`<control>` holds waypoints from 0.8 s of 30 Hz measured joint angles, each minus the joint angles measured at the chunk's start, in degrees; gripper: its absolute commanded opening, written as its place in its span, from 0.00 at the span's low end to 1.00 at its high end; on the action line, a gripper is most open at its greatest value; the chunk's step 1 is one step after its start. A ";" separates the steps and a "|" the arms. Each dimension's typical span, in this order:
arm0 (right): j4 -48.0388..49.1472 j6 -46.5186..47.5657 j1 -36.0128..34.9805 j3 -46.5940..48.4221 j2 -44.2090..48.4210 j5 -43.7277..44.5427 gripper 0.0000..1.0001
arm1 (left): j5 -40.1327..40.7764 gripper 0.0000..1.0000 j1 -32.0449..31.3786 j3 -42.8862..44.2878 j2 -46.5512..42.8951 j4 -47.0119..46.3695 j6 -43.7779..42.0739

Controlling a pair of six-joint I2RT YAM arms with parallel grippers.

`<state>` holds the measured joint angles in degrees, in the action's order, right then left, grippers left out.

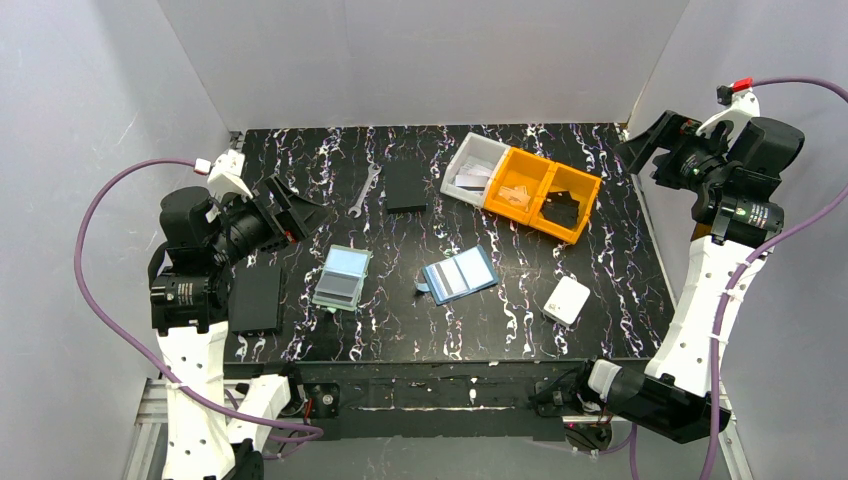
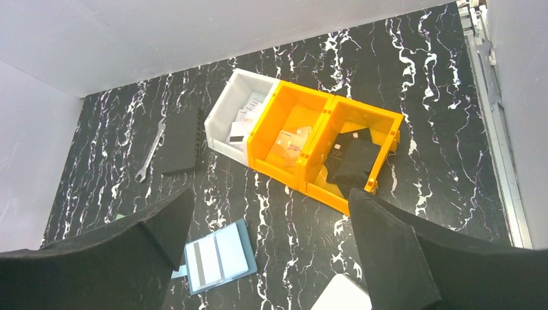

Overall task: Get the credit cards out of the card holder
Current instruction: Reset both arms

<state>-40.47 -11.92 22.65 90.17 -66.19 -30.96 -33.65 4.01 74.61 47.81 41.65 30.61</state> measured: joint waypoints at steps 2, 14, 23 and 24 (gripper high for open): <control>0.02 -0.15 -0.02 0.00 0.00 0.13 0.99 | 0.00 0.98 0.00 -0.02 0.00 0.02 -0.04; 0.07 -0.39 -0.02 0.00 0.00 0.83 0.98 | 0.02 0.98 0.00 -0.13 -0.04 0.02 -0.22; 0.09 -0.55 -0.02 -0.02 0.13 0.83 0.98 | 0.02 0.98 0.00 -0.15 -0.04 0.02 -0.42; 0.09 -0.59 -0.02 -0.02 0.13 0.83 0.98 | 0.02 0.98 0.00 -0.15 -0.04 0.04 -0.44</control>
<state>-40.38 -12.51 22.63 90.15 -66.06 -30.13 -33.63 4.01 74.46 47.77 41.69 30.17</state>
